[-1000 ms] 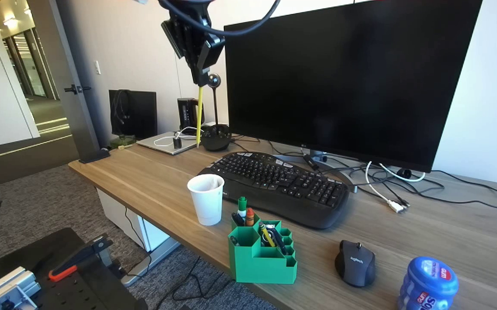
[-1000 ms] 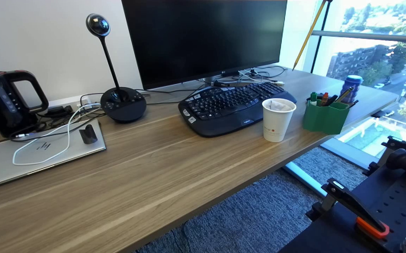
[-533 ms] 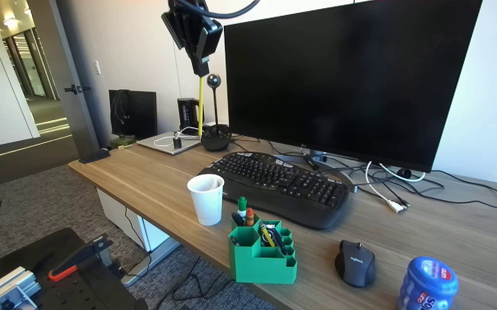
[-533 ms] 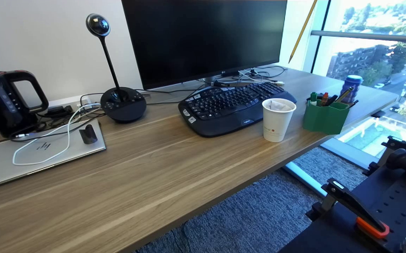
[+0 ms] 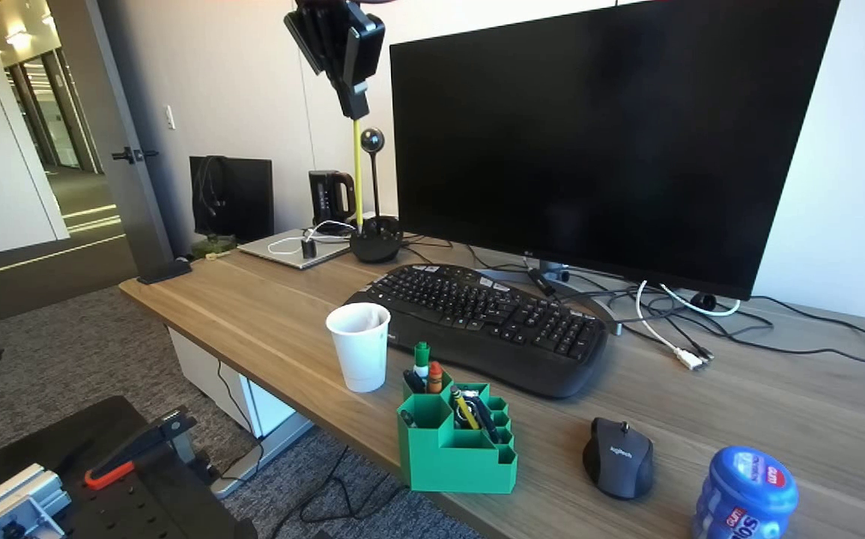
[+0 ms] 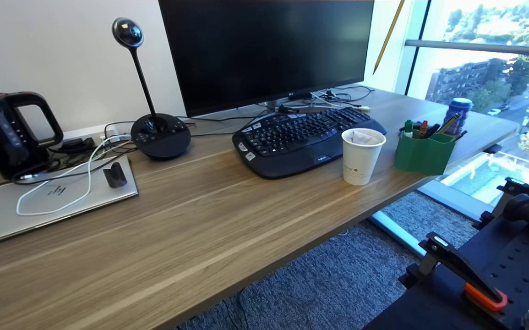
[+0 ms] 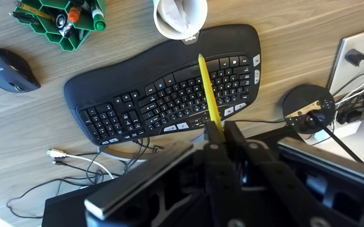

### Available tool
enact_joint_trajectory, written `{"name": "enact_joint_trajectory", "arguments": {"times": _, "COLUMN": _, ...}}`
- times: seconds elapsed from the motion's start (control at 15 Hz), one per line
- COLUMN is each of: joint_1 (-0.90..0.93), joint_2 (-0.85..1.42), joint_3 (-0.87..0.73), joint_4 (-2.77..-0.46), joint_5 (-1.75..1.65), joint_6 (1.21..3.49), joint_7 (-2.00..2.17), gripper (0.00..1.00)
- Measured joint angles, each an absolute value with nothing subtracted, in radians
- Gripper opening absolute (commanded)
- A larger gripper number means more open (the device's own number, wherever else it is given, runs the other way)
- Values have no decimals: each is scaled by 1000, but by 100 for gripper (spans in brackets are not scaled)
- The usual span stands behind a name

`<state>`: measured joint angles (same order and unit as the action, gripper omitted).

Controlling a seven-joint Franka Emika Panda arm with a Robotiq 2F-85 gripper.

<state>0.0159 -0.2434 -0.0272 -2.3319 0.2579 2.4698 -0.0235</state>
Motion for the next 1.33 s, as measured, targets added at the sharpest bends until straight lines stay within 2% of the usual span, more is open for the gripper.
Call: {"name": "enact_joint_trajectory", "arguments": {"times": 1.33, "joint_1": -1, "joint_2": -219, "joint_3": -30, "joint_4": -2397, "joint_5": 181, "joint_6": 2464, "joint_7": -22, "gripper": 2}}
